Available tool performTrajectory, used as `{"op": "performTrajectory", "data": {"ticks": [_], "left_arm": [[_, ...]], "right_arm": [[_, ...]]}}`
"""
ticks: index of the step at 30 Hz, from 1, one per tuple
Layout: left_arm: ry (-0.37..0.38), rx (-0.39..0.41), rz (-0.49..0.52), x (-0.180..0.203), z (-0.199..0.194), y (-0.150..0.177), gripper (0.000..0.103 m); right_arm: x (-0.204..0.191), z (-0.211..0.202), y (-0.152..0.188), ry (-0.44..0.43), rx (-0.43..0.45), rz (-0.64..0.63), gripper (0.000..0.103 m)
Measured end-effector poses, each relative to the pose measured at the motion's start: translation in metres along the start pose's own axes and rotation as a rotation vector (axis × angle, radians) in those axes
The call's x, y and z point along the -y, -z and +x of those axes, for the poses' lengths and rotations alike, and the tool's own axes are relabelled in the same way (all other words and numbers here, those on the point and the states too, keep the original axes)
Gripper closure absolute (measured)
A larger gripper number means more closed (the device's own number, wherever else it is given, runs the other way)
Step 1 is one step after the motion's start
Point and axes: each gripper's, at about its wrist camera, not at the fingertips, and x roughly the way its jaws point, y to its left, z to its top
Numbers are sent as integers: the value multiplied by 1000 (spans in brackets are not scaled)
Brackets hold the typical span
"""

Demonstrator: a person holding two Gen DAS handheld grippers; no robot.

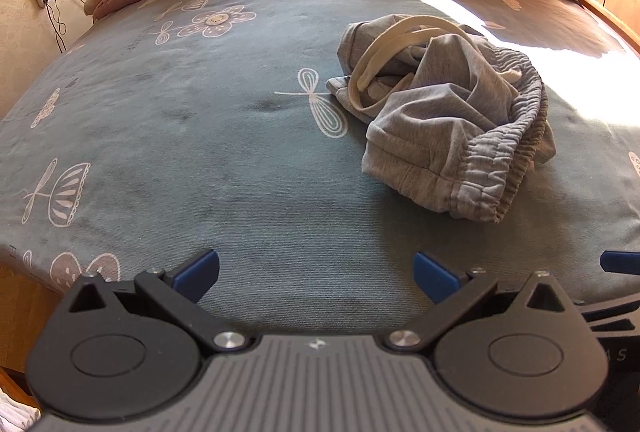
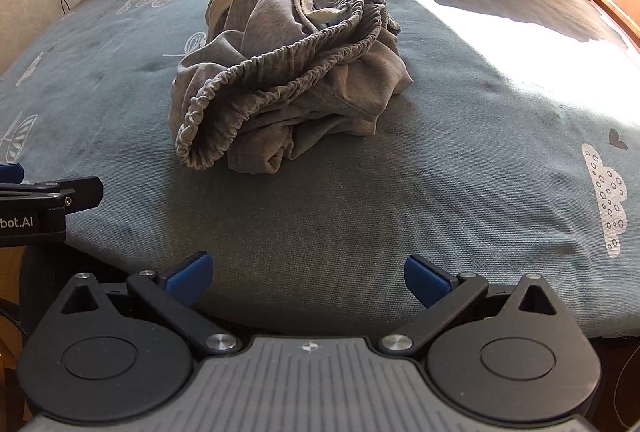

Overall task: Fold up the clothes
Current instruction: 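Move both grippers toward the crumpled grey sweatpants on the bed, then grasp the elastic cuff of the grey sweatpants with the right gripper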

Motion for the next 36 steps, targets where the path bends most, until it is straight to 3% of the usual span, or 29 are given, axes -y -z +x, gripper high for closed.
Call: {"op": "performTrajectory", "data": {"ticks": [10,22,27,32,36], "left_arm": [[-42,-7,25,19,7,-13,0],[-18,43,34,34,16,-39,0],[-40,106,39,36,18,-65,0],[15,156,88,34,24,-103,1],[65,143,132,31,38,-131,1]], "right_arm": [[26,12,-2,-59,-13,45,0],[53,18,-19,-46,-2,64,0],[58,31,-43,-51,22,14,0],[60,39,-78,-29,50,-109,0],[62,48,-107,26,-16,-180,0]]}}
